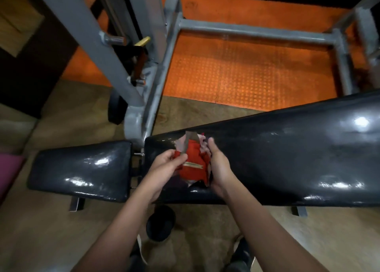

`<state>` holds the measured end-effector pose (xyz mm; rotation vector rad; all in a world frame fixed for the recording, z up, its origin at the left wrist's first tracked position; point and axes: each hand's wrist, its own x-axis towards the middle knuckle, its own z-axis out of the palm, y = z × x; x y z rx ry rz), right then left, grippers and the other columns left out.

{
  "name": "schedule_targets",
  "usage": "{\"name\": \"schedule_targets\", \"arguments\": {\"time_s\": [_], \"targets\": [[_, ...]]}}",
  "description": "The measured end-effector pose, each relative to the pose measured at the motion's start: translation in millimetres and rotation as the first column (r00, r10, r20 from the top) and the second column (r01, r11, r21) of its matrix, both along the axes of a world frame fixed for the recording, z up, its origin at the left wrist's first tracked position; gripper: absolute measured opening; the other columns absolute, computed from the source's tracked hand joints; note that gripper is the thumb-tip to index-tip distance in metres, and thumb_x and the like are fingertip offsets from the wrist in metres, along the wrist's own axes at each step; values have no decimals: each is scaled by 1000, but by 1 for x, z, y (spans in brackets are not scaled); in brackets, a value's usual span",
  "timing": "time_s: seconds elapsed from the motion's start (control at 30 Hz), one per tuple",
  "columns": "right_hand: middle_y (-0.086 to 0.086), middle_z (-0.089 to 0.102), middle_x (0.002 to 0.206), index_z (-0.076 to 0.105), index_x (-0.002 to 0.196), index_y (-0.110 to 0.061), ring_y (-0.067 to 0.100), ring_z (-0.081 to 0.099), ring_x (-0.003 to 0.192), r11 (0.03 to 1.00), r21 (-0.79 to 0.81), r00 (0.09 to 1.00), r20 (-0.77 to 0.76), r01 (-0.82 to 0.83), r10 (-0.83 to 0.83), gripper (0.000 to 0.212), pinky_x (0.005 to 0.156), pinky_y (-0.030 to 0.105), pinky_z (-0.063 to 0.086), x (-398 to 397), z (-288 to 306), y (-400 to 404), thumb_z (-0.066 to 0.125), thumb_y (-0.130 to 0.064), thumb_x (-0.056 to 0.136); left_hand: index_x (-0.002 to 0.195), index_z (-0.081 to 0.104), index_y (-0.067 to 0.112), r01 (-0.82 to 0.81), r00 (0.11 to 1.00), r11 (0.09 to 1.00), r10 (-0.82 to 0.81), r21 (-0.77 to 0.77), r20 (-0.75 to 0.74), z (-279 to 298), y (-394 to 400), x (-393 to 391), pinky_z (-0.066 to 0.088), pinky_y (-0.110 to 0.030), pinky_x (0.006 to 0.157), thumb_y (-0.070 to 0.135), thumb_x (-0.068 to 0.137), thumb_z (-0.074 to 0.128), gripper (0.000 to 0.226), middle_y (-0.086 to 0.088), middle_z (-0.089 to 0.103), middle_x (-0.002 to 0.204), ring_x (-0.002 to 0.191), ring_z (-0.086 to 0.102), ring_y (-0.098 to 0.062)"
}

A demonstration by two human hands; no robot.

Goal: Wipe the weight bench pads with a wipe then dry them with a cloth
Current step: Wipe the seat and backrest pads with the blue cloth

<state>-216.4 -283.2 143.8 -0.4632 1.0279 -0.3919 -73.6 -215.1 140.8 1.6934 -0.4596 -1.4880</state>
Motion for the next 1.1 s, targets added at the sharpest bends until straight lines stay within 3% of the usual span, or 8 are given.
{"name": "schedule_targets", "arguments": {"time_s": [0.1,0.23,0.37,0.43,0.5,0.63,0.93,1.1], "targets": [[13,74,120,67,132,-20,28,75,103,988,-124,995,16,-93,96,60,81,40,62,5,0,15,36,-62,104,108,71,22,-41,999,999,40,15,29,3,19,12,55,-48,96,32,96,65,16,-6,77,101,98,74,-26],[7,78,102,68,121,-12,15,76,86,934,-241,949,-239,-262,205,25,67,23,57,12,-21,49,63,-26,101,99,68,19,-55,988,998,53,7,142,-4,64,26,58,-38,83,25,97,64,7,-6,75,94,89,73,-24],[13,78,102,72,109,-13,27,75,96,863,-263,860,-409,-432,306,13,87,43,60,29,-50,84,63,-18,101,97,67,16,-155,953,987,142,30,267,-24,111,39,55,-23,71,17,95,66,2,-4,74,91,85,71,-17],[9,77,95,72,104,-17,19,73,87,831,-268,833,-430,-487,349,11,83,37,60,42,-58,98,62,-17,102,96,66,19,-216,944,975,196,46,265,-34,127,50,55,-18,67,15,95,67,5,1,74,89,81,71,-12],[3,76,91,71,102,-20,16,72,82,822,-248,817,-436,-513,379,11,78,31,59,55,-62,107,61,-17,102,98,65,20,-229,938,972,205,53,280,-42,138,62,57,-21,70,15,95,67,6,0,74,92,82,71,-12],[8,77,104,73,111,-14,26,73,102,829,-235,816,-441,-507,374,15,95,42,58,74,-69,116,62,-17,101,98,66,17,-239,935,970,220,36,279,-51,150,78,57,-34,77,14,95,67,5,-6,74,95,85,71,-18],[8,78,108,74,113,-16,27,73,105,762,-135,708,-497,-634,501,17,100,49,56,74,-114,152,65,-21,99,95,64,20,-233,959,954,193,188,209,-95,198,83,55,-26,73,7,88,71,16,-4,72,95,87,69,-20],[5,79,104,76,116,-16,24,75,99,696,-78,606,-568,-714,557,43,93,51,60,60,-188,194,70,-38,79,91,64,23,-202,943,945,116,258,313,-169,238,74,54,-34,82,13,79,80,22,2,70,92,87,67,-19]]}}
